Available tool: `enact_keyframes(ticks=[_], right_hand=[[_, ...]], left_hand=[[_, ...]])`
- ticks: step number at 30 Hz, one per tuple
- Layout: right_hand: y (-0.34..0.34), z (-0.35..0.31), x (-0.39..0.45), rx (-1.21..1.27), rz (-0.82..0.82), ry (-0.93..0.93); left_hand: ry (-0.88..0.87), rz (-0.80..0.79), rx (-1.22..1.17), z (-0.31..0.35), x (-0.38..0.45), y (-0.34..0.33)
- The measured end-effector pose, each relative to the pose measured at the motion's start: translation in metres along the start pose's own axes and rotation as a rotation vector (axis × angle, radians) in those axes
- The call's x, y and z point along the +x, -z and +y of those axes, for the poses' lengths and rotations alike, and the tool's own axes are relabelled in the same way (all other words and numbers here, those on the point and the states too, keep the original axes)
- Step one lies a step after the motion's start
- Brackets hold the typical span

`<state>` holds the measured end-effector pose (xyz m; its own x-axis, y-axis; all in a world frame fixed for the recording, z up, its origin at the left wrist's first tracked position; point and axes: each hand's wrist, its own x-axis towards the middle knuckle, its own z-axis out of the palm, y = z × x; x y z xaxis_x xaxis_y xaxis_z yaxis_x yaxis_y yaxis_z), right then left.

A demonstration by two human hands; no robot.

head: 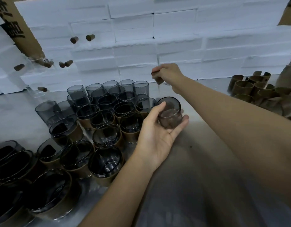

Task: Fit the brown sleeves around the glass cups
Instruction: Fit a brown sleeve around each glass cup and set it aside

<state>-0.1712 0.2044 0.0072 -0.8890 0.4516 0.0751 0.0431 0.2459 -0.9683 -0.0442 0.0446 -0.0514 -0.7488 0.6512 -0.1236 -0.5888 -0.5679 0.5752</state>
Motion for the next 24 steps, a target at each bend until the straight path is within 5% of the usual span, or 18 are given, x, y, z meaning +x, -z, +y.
enact_keyframes(ticks=[6,11,19,24], right_hand=[[0.056,-0.029,-0.078,-0.196,-0.072,0.114],[0.088,-0.027,-0.162,-0.3,0.052,0.231],[0.062,0.016,-0.25,-0.518,0.15,0.406],[0.061,0.028,-0.25,-0.418,0.182,0.417]], left_hand=[[-0.049,-0.023,0.151,-0.006,-0.001,-0.005],[-0.101,0.103,0.293,-0.008,-0.008,-0.019],[-0.157,0.008,0.499,-0.017,-0.024,-0.024],[-0.16,-0.018,0.522,-0.02,-0.027,-0.025]])
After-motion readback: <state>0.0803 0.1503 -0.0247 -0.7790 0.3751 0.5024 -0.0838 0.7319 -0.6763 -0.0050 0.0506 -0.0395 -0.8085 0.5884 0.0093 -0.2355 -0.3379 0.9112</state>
